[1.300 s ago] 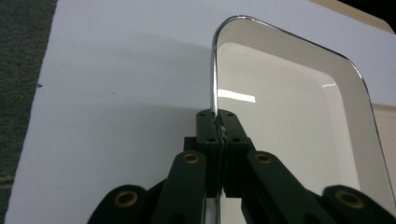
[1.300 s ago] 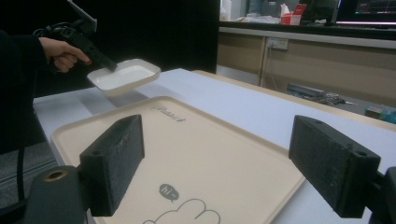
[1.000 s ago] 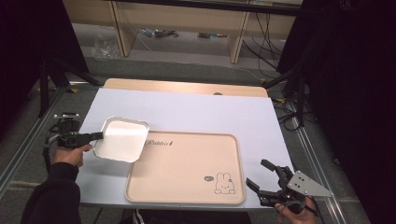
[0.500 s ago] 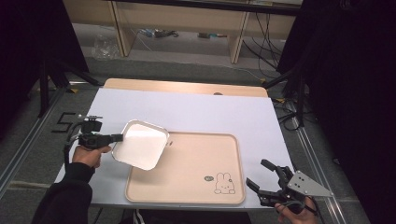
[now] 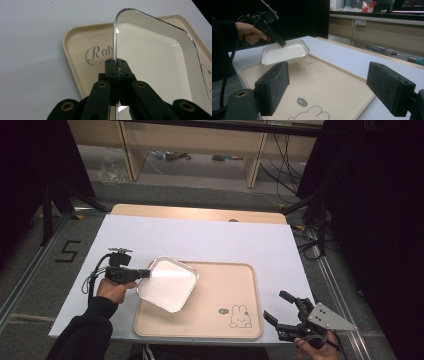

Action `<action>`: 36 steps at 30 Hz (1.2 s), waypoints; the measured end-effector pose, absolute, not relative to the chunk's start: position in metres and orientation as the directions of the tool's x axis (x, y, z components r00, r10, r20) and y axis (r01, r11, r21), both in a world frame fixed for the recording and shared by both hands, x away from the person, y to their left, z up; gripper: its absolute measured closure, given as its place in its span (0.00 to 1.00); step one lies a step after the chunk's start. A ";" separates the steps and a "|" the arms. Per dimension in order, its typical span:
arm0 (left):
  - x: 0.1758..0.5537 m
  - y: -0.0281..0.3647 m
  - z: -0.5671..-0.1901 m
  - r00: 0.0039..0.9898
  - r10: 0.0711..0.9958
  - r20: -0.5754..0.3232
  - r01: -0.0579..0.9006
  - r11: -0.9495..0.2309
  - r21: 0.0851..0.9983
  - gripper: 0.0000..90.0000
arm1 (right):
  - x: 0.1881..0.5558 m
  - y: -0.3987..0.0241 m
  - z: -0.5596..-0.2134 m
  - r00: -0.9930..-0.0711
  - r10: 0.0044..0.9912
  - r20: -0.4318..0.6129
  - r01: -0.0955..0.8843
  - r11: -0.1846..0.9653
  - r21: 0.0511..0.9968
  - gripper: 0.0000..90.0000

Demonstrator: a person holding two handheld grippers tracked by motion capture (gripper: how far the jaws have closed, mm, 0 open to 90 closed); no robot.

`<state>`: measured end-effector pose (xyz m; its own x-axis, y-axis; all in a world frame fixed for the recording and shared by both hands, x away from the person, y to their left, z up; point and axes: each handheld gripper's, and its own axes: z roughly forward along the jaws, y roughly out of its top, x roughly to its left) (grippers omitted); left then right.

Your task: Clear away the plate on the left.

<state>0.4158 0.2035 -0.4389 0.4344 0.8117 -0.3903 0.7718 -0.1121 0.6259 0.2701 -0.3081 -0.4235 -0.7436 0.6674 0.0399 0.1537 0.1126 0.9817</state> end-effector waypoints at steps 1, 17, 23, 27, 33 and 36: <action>0.416 0.200 -0.439 0.440 0.809 -0.389 0.770 -0.117 0.627 0.98 | 0.271 -0.308 -0.424 -0.744 0.668 0.028 0.138 0.113 0.984 0.21; 0.409 0.144 -0.450 0.531 0.774 -0.344 0.753 -0.246 0.610 0.98 | 0.268 -0.307 -0.423 -0.718 0.695 0.048 0.158 0.096 0.983 0.21; 0.403 0.122 -0.455 0.563 0.750 -0.349 0.748 -0.282 0.601 0.98 | 0.268 -0.308 -0.423 -0.726 0.687 0.046 0.159 0.102 0.982 0.21; 0.401 0.109 -0.460 0.573 0.748 -0.334 0.749 -0.314 0.583 0.98 | 0.268 -0.307 -0.423 -0.721 0.691 0.047 0.158 0.098 0.983 0.21; 0.399 0.101 -0.469 0.552 0.754 -0.356 0.767 -0.292 0.572 0.98 | 0.271 -0.308 -0.423 -0.749 0.662 0.030 0.138 0.112 0.984 0.21; 0.398 0.103 -0.470 0.552 0.755 -0.353 0.768 -0.296 0.568 0.98 | 0.268 -0.308 -0.423 -0.729 0.683 0.042 0.154 0.104 0.983 0.21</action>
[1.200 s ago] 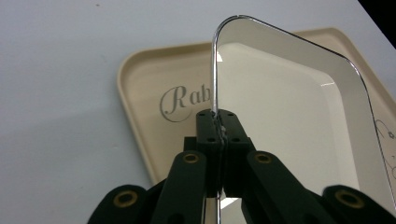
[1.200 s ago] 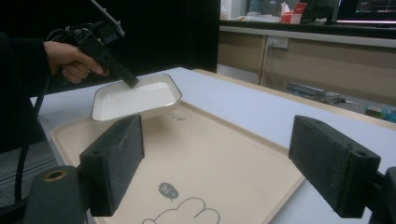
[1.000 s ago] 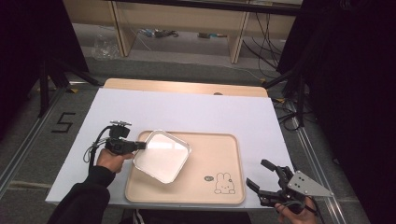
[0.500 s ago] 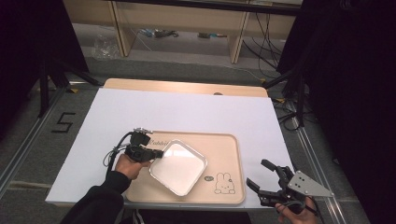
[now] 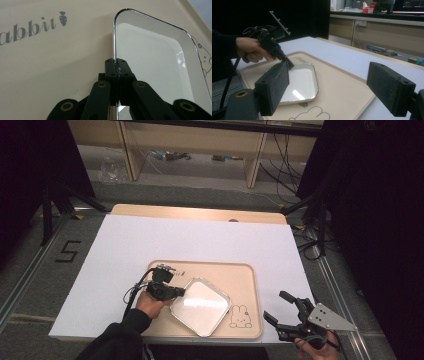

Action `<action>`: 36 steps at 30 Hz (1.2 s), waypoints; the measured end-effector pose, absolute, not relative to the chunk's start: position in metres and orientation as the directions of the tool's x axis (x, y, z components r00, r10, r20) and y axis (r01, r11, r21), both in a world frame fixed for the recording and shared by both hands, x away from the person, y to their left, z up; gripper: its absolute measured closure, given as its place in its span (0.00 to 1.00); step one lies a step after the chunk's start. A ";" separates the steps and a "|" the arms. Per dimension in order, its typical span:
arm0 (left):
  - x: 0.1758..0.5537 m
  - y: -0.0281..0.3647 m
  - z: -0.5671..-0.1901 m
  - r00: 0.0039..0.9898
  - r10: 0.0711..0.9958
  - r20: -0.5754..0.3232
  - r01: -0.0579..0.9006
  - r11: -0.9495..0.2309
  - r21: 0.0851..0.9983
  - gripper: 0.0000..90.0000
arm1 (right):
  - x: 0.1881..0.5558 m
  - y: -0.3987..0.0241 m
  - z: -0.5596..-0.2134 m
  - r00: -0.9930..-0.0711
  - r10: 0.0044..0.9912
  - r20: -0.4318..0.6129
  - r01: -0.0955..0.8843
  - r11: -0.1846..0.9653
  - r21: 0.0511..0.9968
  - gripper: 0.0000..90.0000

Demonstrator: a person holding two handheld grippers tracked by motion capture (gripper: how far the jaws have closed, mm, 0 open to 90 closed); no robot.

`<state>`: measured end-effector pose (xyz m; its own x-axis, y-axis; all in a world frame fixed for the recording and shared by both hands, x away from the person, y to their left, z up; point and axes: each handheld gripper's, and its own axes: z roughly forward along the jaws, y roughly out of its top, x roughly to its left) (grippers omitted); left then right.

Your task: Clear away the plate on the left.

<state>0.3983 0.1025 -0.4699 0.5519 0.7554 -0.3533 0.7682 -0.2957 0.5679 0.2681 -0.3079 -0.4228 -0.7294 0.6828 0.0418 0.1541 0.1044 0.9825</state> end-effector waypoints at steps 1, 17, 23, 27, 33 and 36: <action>0.397 0.102 -0.470 0.545 0.758 -0.358 0.771 -0.285 0.570 0.98 | 0.270 -0.308 -0.423 -0.725 0.688 0.022 0.132 0.107 0.986 0.21; 0.371 0.118 -0.475 0.520 0.782 -0.344 0.797 -0.299 0.525 0.91 | 0.269 -0.309 -0.423 -0.731 0.681 0.037 0.151 0.108 0.983 0.21; 0.357 0.118 -0.474 0.506 0.781 -0.366 0.812 -0.289 0.507 0.87 | 0.269 -0.308 -0.423 -0.730 0.682 0.048 0.160 0.103 0.982 0.21; 0.352 0.119 -0.473 0.535 0.770 -0.347 0.796 -0.321 0.513 0.84 | 0.271 -0.308 -0.424 -0.747 0.664 0.027 0.143 0.122 0.982 0.21; 0.343 0.115 -0.472 0.479 0.779 -0.404 0.831 -0.254 0.494 0.83 | 0.271 -0.308 -0.423 -0.746 0.665 0.030 0.141 0.115 0.983 0.21; 0.342 0.113 -0.473 0.482 0.777 -0.405 0.831 -0.258 0.494 0.82 | 0.271 -0.307 -0.424 -0.749 0.662 0.027 0.141 0.120 0.983 0.21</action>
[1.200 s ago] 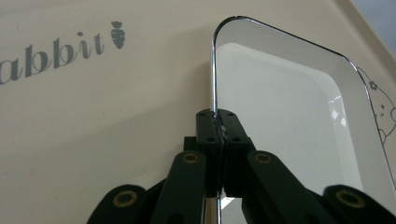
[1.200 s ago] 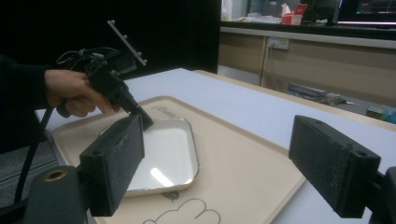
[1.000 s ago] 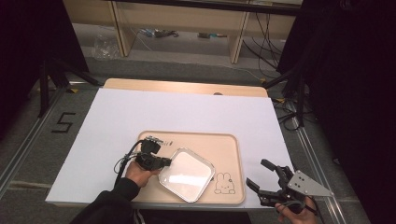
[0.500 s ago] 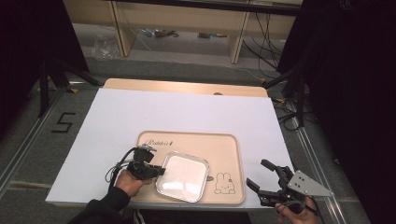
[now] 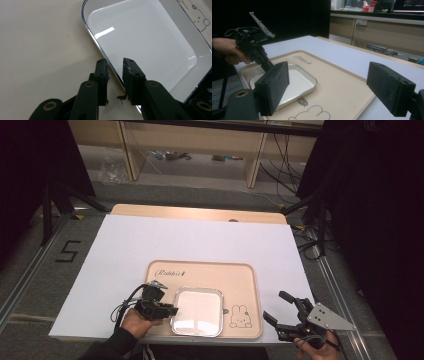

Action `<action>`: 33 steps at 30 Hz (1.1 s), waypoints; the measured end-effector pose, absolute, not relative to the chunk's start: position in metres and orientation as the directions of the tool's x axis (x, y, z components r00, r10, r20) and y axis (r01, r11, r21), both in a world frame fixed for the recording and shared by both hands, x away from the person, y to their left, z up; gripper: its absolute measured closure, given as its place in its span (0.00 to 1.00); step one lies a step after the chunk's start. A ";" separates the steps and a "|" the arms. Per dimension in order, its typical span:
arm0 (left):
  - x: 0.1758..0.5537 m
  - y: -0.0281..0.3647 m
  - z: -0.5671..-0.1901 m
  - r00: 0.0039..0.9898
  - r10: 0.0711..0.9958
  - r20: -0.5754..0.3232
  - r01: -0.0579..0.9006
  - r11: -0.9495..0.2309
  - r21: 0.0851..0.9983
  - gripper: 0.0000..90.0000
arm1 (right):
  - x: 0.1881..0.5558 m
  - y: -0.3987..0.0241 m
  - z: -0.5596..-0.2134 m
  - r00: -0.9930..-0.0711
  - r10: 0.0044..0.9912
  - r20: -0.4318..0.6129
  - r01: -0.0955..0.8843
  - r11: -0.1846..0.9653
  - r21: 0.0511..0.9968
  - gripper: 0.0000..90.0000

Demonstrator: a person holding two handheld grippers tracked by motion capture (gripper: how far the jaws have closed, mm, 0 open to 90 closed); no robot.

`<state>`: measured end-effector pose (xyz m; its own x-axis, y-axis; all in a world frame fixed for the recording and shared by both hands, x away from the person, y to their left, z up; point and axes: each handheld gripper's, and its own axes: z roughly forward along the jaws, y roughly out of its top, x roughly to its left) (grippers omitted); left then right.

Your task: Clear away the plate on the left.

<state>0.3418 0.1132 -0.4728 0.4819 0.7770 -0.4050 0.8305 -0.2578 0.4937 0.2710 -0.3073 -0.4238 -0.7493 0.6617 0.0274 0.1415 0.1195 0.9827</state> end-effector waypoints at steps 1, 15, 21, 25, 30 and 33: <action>0.341 0.113 -0.473 0.474 0.781 -0.407 0.834 -0.250 0.493 0.82 | 0.271 -0.307 -0.423 -0.750 0.661 0.027 0.141 0.119 0.983 0.21; 0.335 0.111 -0.471 0.504 0.761 -0.409 0.823 -0.280 0.494 0.80 | 0.271 -0.307 -0.424 -0.748 0.663 0.028 0.141 0.119 0.983 0.21; 0.331 0.113 -0.468 0.540 0.753 -0.376 0.794 -0.307 0.525 0.73 | 0.271 -0.307 -0.424 -0.748 0.663 0.028 0.144 0.121 0.982 0.21; 0.358 0.134 -0.462 0.819 0.574 0.009 0.428 -0.620 0.658 0.64 | 0.272 -0.307 -0.424 -0.747 0.664 0.030 0.145 0.119 0.982 0.21; 0.357 0.139 -0.458 0.800 0.596 0.066 0.401 -0.614 0.680 0.51 | 0.271 -0.308 -0.424 -0.745 0.666 0.029 0.147 0.122 0.982 0.21; 0.355 0.144 -0.451 0.746 0.640 0.182 0.373 -0.628 0.683 0.47 | 0.271 -0.308 -0.424 -0.747 0.664 0.030 0.145 0.119 0.982 0.21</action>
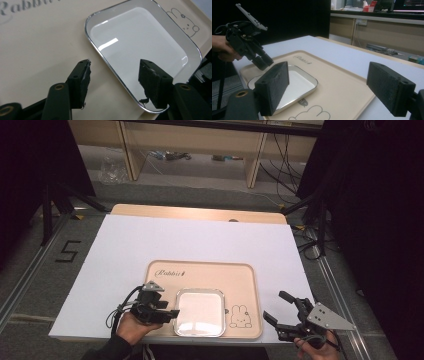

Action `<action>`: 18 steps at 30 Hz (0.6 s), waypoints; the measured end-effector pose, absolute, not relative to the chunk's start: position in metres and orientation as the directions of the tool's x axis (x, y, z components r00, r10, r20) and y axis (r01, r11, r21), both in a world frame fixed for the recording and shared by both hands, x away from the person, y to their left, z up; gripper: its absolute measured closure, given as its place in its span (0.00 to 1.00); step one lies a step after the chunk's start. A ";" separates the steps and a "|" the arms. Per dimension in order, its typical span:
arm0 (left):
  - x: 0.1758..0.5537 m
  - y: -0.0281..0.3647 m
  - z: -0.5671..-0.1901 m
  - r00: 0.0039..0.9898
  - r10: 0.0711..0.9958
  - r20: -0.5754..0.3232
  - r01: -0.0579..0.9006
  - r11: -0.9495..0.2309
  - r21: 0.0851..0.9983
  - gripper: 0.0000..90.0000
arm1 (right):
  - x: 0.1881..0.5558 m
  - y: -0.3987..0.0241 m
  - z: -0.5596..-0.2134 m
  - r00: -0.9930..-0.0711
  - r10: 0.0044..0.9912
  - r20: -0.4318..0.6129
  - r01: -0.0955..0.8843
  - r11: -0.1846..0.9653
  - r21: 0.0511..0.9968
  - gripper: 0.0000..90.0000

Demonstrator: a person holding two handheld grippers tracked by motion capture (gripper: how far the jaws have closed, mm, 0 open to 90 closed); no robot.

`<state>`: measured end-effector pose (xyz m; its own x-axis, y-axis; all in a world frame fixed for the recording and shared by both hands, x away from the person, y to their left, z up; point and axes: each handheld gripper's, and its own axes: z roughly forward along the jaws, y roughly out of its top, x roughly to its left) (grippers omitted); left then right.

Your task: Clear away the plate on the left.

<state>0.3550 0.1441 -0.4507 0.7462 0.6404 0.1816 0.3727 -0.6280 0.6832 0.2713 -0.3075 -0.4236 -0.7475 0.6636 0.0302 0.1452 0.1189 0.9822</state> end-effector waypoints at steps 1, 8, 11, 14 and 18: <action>0.354 0.146 -0.448 0.728 0.654 0.205 0.366 -0.624 0.690 0.46 | 0.272 -0.307 -0.424 -0.747 0.664 0.030 0.145 0.119 0.982 0.21; 0.350 0.157 -0.435 0.676 0.688 0.264 0.315 -0.593 0.741 0.45 | 0.271 -0.308 -0.424 -0.745 0.666 0.032 0.149 0.120 0.982 0.21; 0.347 0.159 -0.431 0.694 0.678 0.242 0.310 -0.585 0.750 0.40 | 0.271 -0.308 -0.424 -0.746 0.665 0.031 0.147 0.120 0.982 0.21; 0.335 0.150 -0.433 0.737 0.676 -0.011 0.416 -0.440 0.796 0.35 | 0.271 -0.308 -0.423 -0.747 0.664 0.031 0.147 0.119 0.982 0.21; 0.311 0.134 -0.429 0.581 0.765 -0.277 0.588 -0.159 0.793 0.27 | 0.272 -0.308 -0.423 -0.748 0.663 0.030 0.146 0.120 0.982 0.21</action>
<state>0.3111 0.1340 -0.4289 0.5811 0.7653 -0.2767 0.5875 -0.1593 0.7934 0.2716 -0.3078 -0.4235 -0.7477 0.6634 0.0303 0.1460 0.1197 0.9820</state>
